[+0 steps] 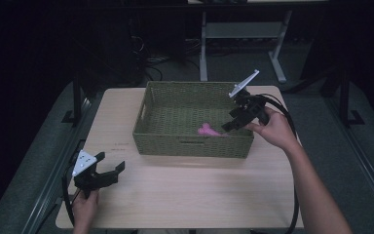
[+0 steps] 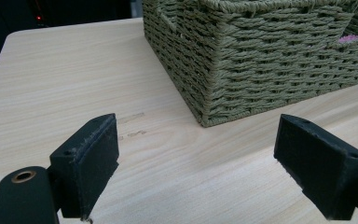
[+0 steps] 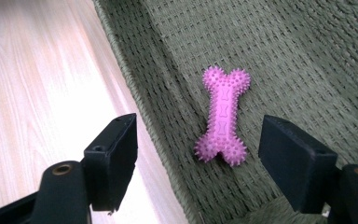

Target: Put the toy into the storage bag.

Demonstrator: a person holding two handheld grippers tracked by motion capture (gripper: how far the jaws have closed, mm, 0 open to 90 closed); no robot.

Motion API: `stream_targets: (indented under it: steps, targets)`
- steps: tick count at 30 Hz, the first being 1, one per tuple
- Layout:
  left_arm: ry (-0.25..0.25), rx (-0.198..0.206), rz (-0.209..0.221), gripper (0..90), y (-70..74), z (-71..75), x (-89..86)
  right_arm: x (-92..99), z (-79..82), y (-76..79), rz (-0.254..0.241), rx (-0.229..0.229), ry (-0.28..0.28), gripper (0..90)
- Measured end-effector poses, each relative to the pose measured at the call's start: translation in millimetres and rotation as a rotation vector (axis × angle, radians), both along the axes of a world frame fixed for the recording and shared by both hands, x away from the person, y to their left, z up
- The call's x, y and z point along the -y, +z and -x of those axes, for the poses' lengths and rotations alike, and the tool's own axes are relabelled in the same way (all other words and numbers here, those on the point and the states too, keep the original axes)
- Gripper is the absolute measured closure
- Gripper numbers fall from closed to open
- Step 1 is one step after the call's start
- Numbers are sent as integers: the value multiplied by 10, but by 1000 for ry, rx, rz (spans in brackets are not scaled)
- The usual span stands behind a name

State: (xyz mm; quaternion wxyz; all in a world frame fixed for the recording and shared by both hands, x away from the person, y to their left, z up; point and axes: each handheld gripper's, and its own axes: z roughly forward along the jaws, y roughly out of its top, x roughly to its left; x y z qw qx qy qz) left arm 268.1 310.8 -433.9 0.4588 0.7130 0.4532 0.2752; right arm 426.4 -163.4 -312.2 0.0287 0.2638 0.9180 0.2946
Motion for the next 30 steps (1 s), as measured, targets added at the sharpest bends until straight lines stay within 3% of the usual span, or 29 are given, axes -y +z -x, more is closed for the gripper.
stream_targets:
  steps: [15, 30]
  targets:
    - [2, 0, -3, 133, 1, 3, -8, 77, 198, 9, -10, 16, 17, 276]
    - [3, 0, -4, 133, 1, 8, -8, 162, 430, -88, -12, 18, 21, 264]
